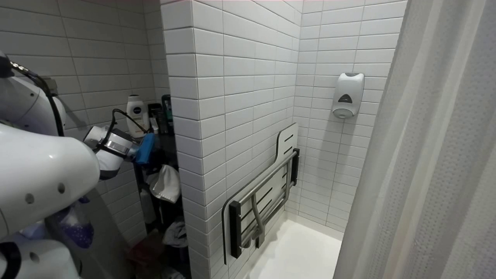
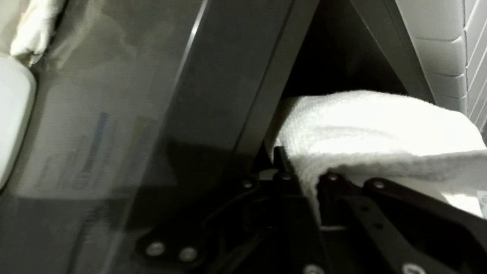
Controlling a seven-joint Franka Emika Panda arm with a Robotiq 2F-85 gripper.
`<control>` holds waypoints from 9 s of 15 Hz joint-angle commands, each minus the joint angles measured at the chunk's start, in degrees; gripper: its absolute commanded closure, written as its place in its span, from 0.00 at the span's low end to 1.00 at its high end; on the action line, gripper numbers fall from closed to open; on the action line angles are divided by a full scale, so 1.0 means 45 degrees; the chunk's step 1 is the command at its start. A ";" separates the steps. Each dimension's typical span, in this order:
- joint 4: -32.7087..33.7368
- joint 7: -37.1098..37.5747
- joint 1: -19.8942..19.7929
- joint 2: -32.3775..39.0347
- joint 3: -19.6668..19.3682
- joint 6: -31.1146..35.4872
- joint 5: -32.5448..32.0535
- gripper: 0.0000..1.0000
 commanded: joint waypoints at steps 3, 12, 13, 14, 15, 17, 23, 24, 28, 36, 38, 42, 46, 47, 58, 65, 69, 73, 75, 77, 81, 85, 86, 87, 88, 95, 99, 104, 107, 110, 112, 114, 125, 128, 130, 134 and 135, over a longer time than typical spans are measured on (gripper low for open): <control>-0.0979 -0.0096 0.0625 0.0358 -0.0161 0.0455 0.0159 0.98; -0.1686 0.0271 0.1042 0.0002 -0.0428 0.1118 0.0184 0.98; -0.1720 0.0276 0.0991 0.0038 -0.0413 0.1108 0.0192 0.98; -0.1740 0.0288 0.0975 0.0040 -0.0425 0.1109 0.0189 0.98; -0.1738 0.0294 0.0945 0.0047 -0.0422 0.1103 0.0190 0.98; -0.1705 0.0309 0.0892 0.0043 -0.0433 0.1094 0.0193 0.98; -0.1438 0.0413 0.0679 -0.0087 -0.0406 0.1001 0.0278 0.98; -0.1380 0.0418 0.0618 -0.0091 -0.0393 0.0959 0.0284 0.98; -0.1135 0.0549 0.0388 -0.0209 -0.0346 0.0854 0.0347 0.98; -0.0437 0.0737 -0.0167 -0.0572 -0.0291 0.0584 0.0668 0.98; -0.0327 0.0782 -0.0200 -0.0679 -0.0270 0.0490 0.0793 0.98; -0.0314 0.0806 -0.0199 -0.0693 -0.0253 0.0384 0.0854 0.98; -0.0649 0.0602 -0.0089 -0.0356 -0.0154 0.0287 0.0780 0.98; -0.0789 0.0578 0.0003 -0.0303 -0.0163 0.0333 0.0745 0.98; -0.2065 0.1079 0.0694 -0.0468 -0.0479 0.0849 0.0784 0.98; -0.1721 0.1315 0.0393 -0.0667 -0.0605 0.0767 0.0836 0.98; -0.0954 0.1058 -0.0367 -0.0488 -0.0251 0.0246 0.0953 0.98; -0.0364 0.0899 -0.1063 -0.0312 0.0237 -0.0318 0.1384 0.98; -0.0100 0.0825 -0.1330 -0.0262 0.0451 -0.0558 0.1663 0.98; -0.0088 0.0683 -0.1416 -0.0069 0.0651 -0.0654 0.1849 0.98; -0.0257 0.0634 -0.1255 0.0270 0.0876 -0.0475 0.1988 0.98; -0.0631 0.0725 -0.0945 0.0656 0.0898 -0.0282 0.2004 0.98; -0.0792 0.0806 -0.0737 0.0683 0.0789 -0.0120 0.1951 0.98; -0.0962 0.0864 -0.0556 0.0770 0.0733 0.0009 0.1923 0.98; -0.1231 0.0961 -0.0284 0.0831 0.0632 0.0284 0.1874 0.98; -0.3286 0.1699 0.2310 0.0616 -0.0470 0.3218 0.1617 0.98; -0.4107 0.1839 0.3148 0.0389 -0.0616 0.4147 0.1566 0.98; -0.4730 0.2015 0.4127 -0.0058 -0.0914 0.5237 0.1627 0.98; -0.4599 0.2157 0.4911 -0.0535 -0.1312 0.5514 0.1749 0.98; -0.4076 0.2507 0.5189 -0.0283 -0.1498 0.4595 0.1874 0.98; -0.3492 0.2469 0.4819 0.0205 -0.1121 0.3546 0.1683 0.98; -0.2831 0.2444 0.4613 0.0161 -0.0831 0.2507 0.1736 0.98; 0.1037 0.1955 0.2319 -0.0762 0.0567 -0.2425 0.2498 0.98; 0.2264 0.2017 0.1886 -0.1416 0.0469 -0.3696 0.2783 0.98; 0.3139 0.2134 0.1665 -0.1943 0.0369 -0.4472 0.2918 0.98; 0.4835 0.2339 0.1331 -0.2790 0.0189 -0.5834 0.3228 0.98; 0.5214 0.2382 0.1187 -0.2886 0.0160 -0.6197 0.3434 0.98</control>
